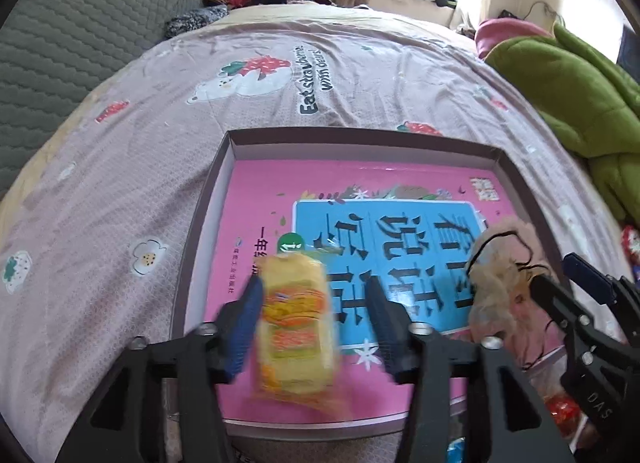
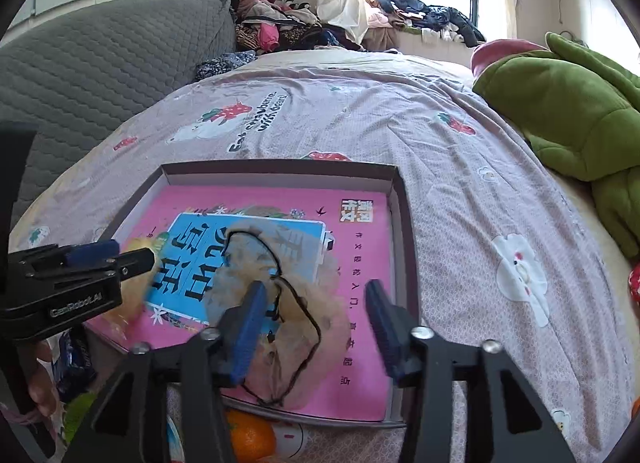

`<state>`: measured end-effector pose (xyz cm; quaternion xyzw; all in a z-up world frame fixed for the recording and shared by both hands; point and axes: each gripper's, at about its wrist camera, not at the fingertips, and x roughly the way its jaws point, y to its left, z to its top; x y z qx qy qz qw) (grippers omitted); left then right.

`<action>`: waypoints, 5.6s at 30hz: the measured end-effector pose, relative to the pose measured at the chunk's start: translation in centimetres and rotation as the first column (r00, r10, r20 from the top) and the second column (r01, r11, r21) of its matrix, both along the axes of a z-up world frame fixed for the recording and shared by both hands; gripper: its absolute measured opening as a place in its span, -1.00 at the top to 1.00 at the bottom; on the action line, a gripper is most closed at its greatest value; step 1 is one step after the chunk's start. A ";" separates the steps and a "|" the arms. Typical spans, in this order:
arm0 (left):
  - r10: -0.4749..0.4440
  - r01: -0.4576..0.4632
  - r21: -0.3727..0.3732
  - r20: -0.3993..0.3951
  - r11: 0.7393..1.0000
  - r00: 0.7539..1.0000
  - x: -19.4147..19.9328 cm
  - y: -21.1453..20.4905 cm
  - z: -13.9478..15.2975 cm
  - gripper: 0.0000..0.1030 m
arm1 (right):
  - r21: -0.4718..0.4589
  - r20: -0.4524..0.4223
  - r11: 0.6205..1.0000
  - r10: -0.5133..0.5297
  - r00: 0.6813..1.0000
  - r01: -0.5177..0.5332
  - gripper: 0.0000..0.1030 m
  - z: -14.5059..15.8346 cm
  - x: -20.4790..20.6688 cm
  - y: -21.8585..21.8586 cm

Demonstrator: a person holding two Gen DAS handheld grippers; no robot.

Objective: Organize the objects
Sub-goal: 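Carry the snack bag and mesh bag over the tray with both grippers, then open both grippers to drop the snack bag and mesh bag in the tray, then withdraw both grippers from the tray toward the remaining items, then grasp the green fuzzy ring with the left gripper while the right grasps the walnut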

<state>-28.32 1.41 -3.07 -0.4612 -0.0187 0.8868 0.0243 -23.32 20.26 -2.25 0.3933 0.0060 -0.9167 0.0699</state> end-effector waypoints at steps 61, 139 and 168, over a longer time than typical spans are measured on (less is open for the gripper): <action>-0.044 0.048 0.011 -0.254 0.999 0.966 21.5 -2.3 9.3 -0.46 | -0.058 -0.259 0.998 0.020 0.966 -0.036 -0.26 10.7 21.1 0.2; 0.071 -0.082 0.092 0.115 0.992 0.991 16.4 -3.0 -2.0 -0.46 | 0.006 0.068 0.999 0.049 0.996 -0.050 -0.26 -1.9 19.8 -0.6; 0.020 -0.029 0.085 0.106 0.996 0.994 17.1 -2.3 -3.1 0.70 | -0.007 0.104 0.996 0.087 0.991 -0.087 0.33 -3.3 19.3 -1.0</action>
